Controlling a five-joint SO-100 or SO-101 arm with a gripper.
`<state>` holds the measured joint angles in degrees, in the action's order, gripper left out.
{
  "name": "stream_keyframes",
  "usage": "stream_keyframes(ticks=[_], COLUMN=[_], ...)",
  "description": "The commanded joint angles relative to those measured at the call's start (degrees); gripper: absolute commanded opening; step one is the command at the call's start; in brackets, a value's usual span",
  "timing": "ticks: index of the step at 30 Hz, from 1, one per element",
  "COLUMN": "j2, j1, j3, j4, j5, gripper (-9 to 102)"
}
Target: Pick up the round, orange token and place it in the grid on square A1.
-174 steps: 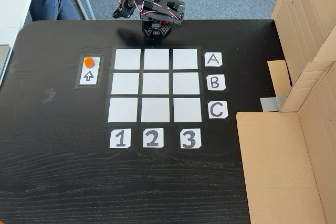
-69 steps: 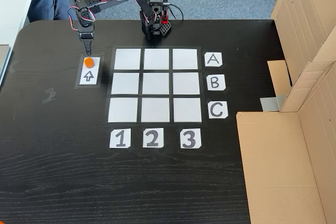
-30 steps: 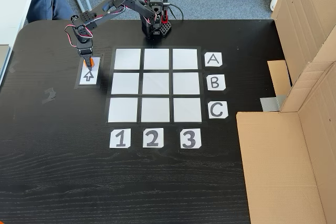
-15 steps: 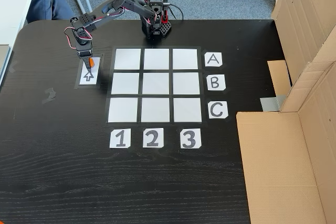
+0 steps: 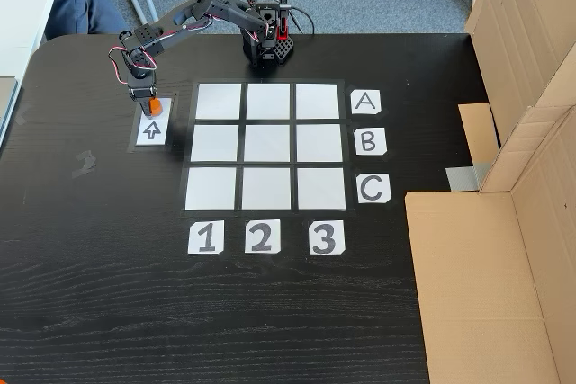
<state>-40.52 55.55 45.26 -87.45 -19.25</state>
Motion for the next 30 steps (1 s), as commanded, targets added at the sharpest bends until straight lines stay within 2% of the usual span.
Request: stream_keyframes(ticks=[1,12,30], j2=[-0.26,-0.09,0.09], j1=[-0.70,-0.70,-2.99], j3=[-1.67,-1.85,-1.14], j4=[0.00,0.00,-0.44], j5=[0.00,0.88,-0.18], gripper=[19,29,28])
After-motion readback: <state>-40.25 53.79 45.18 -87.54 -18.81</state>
